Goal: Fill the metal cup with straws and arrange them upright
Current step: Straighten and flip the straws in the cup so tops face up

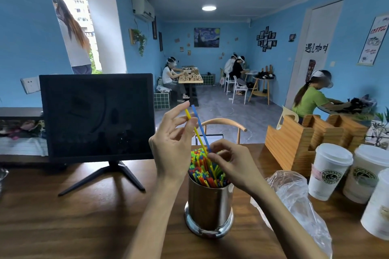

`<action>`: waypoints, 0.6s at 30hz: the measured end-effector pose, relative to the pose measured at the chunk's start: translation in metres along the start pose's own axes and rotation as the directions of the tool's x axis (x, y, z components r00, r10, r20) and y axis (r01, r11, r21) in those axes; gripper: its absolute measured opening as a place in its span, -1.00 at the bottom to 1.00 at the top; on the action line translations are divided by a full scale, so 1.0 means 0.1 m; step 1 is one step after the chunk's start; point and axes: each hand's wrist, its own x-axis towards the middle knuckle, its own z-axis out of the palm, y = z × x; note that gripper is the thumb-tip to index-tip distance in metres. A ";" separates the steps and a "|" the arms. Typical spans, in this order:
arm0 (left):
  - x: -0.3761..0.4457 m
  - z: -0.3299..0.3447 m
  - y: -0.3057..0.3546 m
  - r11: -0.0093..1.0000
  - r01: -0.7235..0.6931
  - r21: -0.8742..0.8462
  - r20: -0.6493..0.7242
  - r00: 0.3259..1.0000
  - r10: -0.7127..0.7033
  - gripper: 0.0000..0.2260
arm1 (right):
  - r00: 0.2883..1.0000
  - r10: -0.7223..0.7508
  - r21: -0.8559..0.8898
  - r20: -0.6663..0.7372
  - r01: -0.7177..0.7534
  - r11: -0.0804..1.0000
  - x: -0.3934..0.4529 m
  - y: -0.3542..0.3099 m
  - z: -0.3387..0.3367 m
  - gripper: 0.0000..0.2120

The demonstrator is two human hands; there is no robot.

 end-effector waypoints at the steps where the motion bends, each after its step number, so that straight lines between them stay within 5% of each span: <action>1: 0.00 0.00 0.01 0.999 0.016 -0.045 -0.042 0.999 -0.018 -0.71 | 1.000 0.026 0.002 -0.003 -0.026 1.000 0.00 0.02 0.00 -0.90; 7: 0.03 -0.08 0.04 0.973 0.044 -0.227 -0.311 0.943 -0.115 -0.79 | 0.975 0.207 0.244 -0.075 -0.184 0.952 0.03 0.09 0.00 -0.86; 9: -0.02 -0.06 -0.06 0.962 0.146 -0.231 -0.212 0.957 -0.196 -0.74 | 0.975 0.217 0.382 -0.054 -0.181 0.906 0.07 0.01 0.02 -0.84; 13: -0.28 0.02 -0.32 0.961 0.276 0.020 0.041 0.960 -0.277 -0.70 | 0.987 0.158 0.650 -0.036 -0.097 0.754 0.18 -0.12 0.02 -0.75; 18: -0.25 -0.01 -0.41 0.944 0.249 0.218 0.192 0.937 -0.292 -0.74 | 0.986 0.144 0.553 -0.086 -0.073 0.830 0.24 -0.14 -0.02 -0.83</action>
